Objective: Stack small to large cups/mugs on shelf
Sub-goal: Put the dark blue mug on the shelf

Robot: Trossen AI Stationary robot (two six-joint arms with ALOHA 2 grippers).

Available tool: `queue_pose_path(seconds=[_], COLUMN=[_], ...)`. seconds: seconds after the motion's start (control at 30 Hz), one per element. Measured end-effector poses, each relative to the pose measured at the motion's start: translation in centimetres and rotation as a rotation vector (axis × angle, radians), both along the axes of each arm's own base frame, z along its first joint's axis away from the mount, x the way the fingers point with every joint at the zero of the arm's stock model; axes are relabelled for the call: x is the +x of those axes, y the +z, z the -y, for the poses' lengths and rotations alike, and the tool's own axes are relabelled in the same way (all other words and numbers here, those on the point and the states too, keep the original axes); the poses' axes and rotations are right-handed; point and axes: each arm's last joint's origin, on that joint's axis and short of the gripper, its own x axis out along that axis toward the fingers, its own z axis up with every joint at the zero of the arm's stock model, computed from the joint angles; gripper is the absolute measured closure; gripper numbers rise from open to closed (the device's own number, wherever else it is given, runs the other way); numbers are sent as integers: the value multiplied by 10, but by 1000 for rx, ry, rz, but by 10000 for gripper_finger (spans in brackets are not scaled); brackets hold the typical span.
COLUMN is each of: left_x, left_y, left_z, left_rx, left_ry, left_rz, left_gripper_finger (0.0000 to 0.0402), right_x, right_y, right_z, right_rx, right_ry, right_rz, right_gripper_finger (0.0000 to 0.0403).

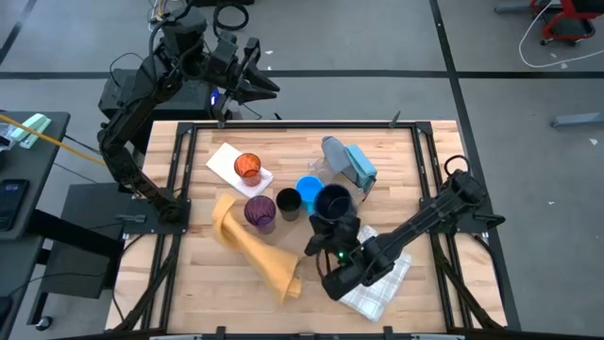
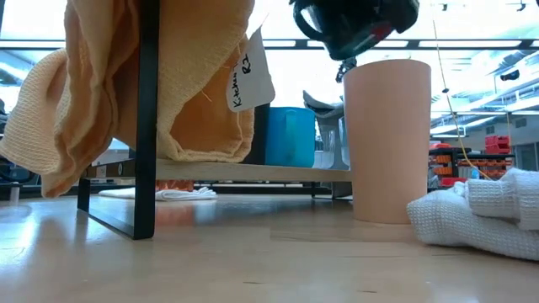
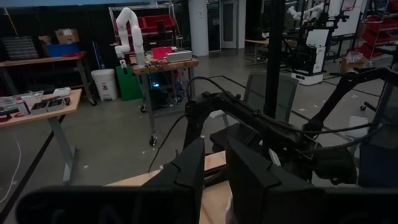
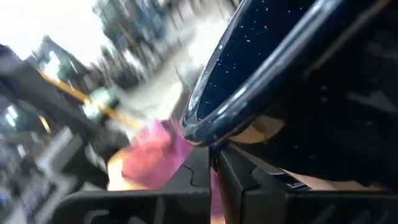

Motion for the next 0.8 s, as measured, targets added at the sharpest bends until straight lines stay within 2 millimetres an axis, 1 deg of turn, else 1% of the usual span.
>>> queue_pose_path(seconds=[0.1,0.13,0.2,0.3,0.4,0.5,0.6,0.73,0.8], left_x=[0,0,0,0,0,0,0,0,0], left_y=[0,0,0,-1,-1,-2,-3,-5,-5], left_z=[0,0,0,0,0,0,0,0,0], left_rx=[-3,-4,-7,-13,-17,-21,-28,-17,-17], left_ry=[0,0,0,0,0,1,1,-1,0], left_rz=[-4,-5,-6,-10,-15,-21,-31,-41,-41], left_gripper_finger=[327,328,330,333,331,327,325,325,327], right_x=[-6,-8,-6,6,21,31,32,28,27], right_y=[-5,-4,-4,2,12,19,19,19,19], right_z=[-5,-6,-4,2,10,16,17,8,4], right_rx=[-167,-199,-194,-182,-205,-208,-222,-227,-195], right_ry=[-80,-97,-109,-138,-166,-147,-136,-97,-79], right_rz=[93,112,132,144,105,59,30,14,46], right_gripper_finger=[394,394,394,394,394,394,394,394,394])
